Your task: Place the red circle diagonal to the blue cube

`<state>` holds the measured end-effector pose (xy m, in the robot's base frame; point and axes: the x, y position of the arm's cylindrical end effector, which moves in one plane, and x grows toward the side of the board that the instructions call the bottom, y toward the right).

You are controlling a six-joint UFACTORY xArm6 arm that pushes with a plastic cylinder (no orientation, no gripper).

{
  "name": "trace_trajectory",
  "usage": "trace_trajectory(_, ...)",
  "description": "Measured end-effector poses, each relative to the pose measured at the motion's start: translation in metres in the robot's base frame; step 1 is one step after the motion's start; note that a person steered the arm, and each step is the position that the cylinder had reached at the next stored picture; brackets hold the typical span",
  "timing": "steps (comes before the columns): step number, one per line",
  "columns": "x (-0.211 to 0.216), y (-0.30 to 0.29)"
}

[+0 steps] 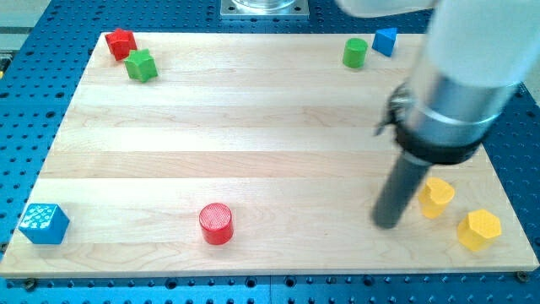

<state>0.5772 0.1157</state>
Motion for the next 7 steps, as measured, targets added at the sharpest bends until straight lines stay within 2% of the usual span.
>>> trace_trajectory(1,0.028,-0.072)
trace_trajectory(3,0.024,-0.155)
trace_trajectory(5,-0.009,-0.201)
trace_trajectory(7,-0.018,-0.197)
